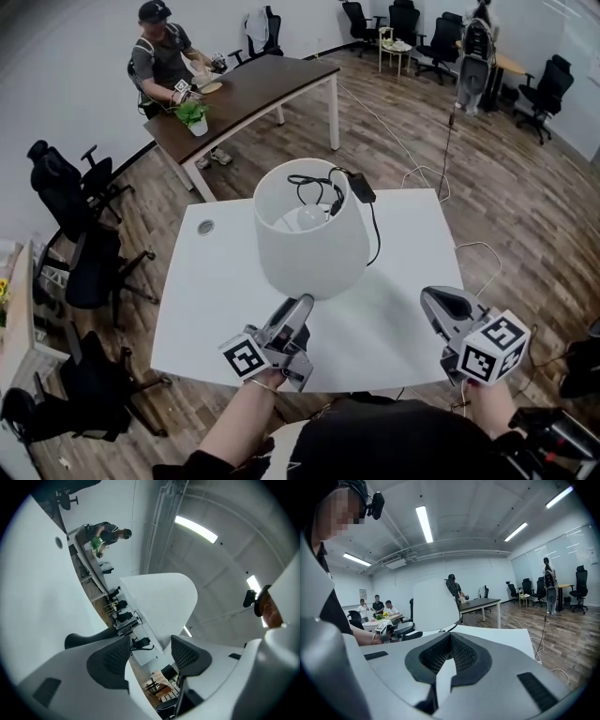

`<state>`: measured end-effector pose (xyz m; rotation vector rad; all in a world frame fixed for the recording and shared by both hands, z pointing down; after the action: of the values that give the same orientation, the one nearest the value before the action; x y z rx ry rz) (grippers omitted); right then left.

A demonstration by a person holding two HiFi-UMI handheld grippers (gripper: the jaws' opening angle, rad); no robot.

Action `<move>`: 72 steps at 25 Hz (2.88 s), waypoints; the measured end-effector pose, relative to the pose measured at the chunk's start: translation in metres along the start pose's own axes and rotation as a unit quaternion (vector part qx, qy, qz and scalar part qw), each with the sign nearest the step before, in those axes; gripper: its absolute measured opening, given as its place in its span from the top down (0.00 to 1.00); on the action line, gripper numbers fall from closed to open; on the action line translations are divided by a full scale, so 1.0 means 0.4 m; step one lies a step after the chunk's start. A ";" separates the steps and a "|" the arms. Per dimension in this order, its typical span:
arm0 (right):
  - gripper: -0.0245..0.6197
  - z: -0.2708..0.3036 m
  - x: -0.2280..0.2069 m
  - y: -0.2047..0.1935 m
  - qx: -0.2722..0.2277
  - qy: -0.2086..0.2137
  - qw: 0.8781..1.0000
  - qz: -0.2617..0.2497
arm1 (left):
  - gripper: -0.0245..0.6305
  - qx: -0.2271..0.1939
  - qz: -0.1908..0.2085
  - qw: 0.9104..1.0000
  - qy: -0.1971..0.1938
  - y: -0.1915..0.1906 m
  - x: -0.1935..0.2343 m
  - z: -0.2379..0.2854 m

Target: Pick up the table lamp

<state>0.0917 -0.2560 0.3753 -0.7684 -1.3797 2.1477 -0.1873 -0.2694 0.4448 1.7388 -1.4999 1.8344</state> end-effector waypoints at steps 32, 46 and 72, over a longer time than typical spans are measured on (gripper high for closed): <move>0.94 0.175 -0.158 -0.060 0.026 0.129 0.991 0.036 | 0.91 -0.133 -0.041 0.988 -0.073 0.076 -0.059 0.216; 0.94 0.318 -0.057 -0.054 0.018 0.164 0.986 0.028 | 0.92 -0.109 -0.064 0.991 -0.054 0.150 -0.026 0.250; 0.63 0.662 0.025 -0.114 0.064 0.047 0.996 0.049 | 0.92 0.001 -0.122 0.988 -0.099 0.252 0.044 0.285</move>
<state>-0.0908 -0.4057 0.5044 -0.8919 -1.1681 2.2199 -0.1938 -0.4099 0.3844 2.0530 -1.2808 1.5826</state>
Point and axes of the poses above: the fingertips, and each gripper's own axes: z forward along the fingers, x to its left, y out of its top, the point moved 5 cm from there along -z, backward along the fingers, and after that the axes turned 1 degree about -y, right-handed, at the moved point
